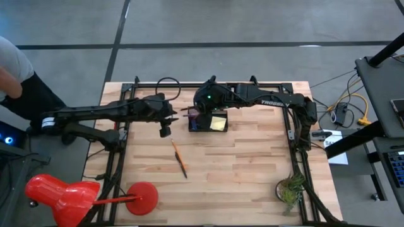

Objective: Pick and place office supplies into organizer
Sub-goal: Put the top black pen into the black desk organizer

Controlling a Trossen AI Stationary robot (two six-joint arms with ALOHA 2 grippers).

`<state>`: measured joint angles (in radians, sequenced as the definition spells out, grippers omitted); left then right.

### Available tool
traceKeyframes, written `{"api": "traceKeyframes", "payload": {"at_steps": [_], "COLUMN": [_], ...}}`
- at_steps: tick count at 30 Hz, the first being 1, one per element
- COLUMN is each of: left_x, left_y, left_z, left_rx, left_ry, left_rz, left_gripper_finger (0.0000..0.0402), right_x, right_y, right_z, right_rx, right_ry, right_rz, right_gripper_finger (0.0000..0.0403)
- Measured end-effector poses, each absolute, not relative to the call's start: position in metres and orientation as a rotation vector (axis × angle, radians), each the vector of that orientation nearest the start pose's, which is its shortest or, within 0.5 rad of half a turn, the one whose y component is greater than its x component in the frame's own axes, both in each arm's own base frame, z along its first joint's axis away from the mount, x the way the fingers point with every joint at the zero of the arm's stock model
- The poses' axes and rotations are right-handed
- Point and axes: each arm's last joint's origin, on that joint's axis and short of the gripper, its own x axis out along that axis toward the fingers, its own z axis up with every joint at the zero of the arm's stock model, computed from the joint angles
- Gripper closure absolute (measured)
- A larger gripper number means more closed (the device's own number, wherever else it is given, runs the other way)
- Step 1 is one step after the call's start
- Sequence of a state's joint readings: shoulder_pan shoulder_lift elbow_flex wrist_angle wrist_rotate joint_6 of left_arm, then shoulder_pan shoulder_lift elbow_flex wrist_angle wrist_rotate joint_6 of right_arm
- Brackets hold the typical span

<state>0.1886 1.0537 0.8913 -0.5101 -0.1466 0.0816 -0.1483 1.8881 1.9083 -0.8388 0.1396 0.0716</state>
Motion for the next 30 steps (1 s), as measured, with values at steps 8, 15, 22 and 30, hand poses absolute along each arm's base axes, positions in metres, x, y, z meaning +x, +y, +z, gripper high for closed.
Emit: {"api": "traceKeyframes", "payload": {"at_steps": [8, 15, 22, 30], "left_x": [0.201, 0.196, 0.195, 0.195], "left_y": [0.043, 0.042, 0.042, 0.042], "left_z": [0.288, 0.285, 0.285, 0.285], "left_rx": [-0.018, -0.039, -0.057, -0.058], "left_ry": [0.756, 0.781, 0.780, 0.779], "left_rz": [0.334, 0.340, 0.347, 0.348], "left_gripper_finger": [0.0245, 0.0238, 0.0237, 0.0237], "right_x": [0.390, 0.381, 0.376, 0.386], "right_y": [-0.097, -0.113, -0.109, -0.115], "right_z": [0.339, 0.334, 0.320, 0.294], "right_rx": [0.126, 0.192, 0.178, 0.196], "right_ry": [0.945, 1.005, 1.109, 1.021], "right_rz": [-0.415, -0.354, -0.326, -0.339], "right_gripper_finger": [0.0366, 0.0366, 0.0366, 0.0366]}}
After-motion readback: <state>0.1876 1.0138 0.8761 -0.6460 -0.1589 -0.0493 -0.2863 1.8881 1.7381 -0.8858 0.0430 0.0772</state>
